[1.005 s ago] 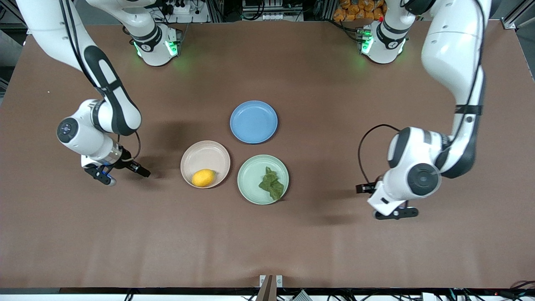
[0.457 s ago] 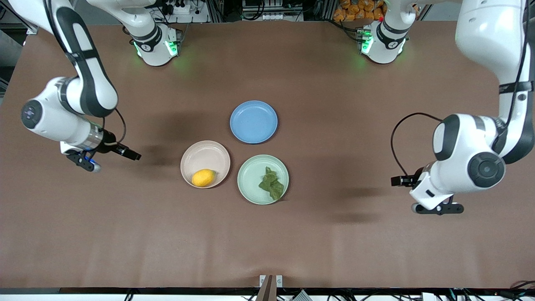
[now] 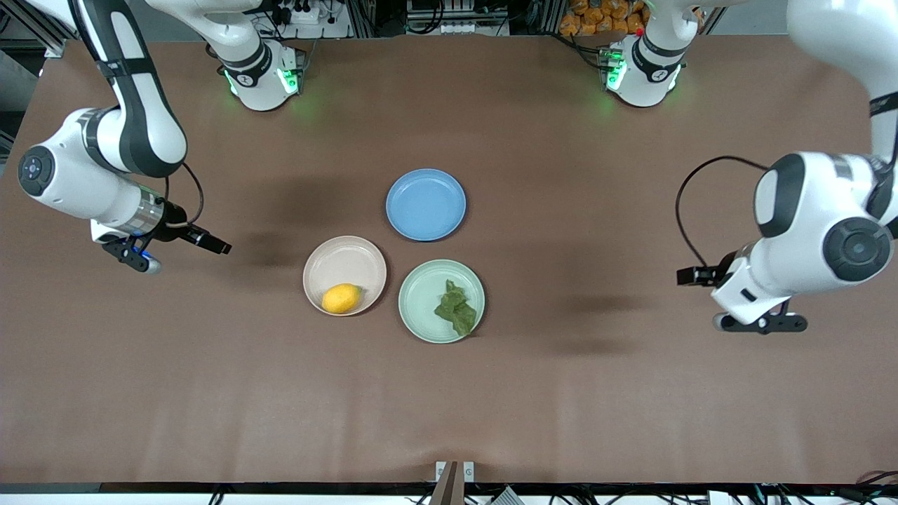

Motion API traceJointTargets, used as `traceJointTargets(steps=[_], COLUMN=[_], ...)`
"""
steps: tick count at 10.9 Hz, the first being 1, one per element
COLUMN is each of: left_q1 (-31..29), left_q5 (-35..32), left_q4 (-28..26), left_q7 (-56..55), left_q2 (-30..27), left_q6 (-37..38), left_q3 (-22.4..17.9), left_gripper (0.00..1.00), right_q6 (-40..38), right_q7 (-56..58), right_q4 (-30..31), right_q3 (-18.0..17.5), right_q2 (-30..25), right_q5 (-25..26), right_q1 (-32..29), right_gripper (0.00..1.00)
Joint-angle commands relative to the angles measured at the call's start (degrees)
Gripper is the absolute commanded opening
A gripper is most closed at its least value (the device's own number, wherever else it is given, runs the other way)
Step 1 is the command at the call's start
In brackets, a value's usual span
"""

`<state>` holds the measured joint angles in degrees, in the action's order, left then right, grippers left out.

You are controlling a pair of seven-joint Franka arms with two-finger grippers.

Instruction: Place lemon and lettuce in plates

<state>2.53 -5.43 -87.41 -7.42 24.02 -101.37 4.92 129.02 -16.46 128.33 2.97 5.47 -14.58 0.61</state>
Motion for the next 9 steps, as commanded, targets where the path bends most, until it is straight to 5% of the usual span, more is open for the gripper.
traceJointTargets(steps=[1,9], left_q1=[-0.2,-0.2], left_q5=[-0.2,6.1], left_q4=[-2.4,-0.7], left_q7=[2.6,1.9], left_q2=[-6.3,-14.2], left_q6=[3.8,10.4], left_q3=[-0.5,-1.8], left_gripper=[1.00,1.00], right_q6=[-1.2,-4.5], right_q7=[0.5,7.3], right_q4=[3.0,-0.2], right_q3=[-0.5,-0.3], right_q2=[-4.5,-13.1], right_q5=[1.5,9.5], right_q1=[-0.9,-1.4], right_gripper=[1.00,1.00])
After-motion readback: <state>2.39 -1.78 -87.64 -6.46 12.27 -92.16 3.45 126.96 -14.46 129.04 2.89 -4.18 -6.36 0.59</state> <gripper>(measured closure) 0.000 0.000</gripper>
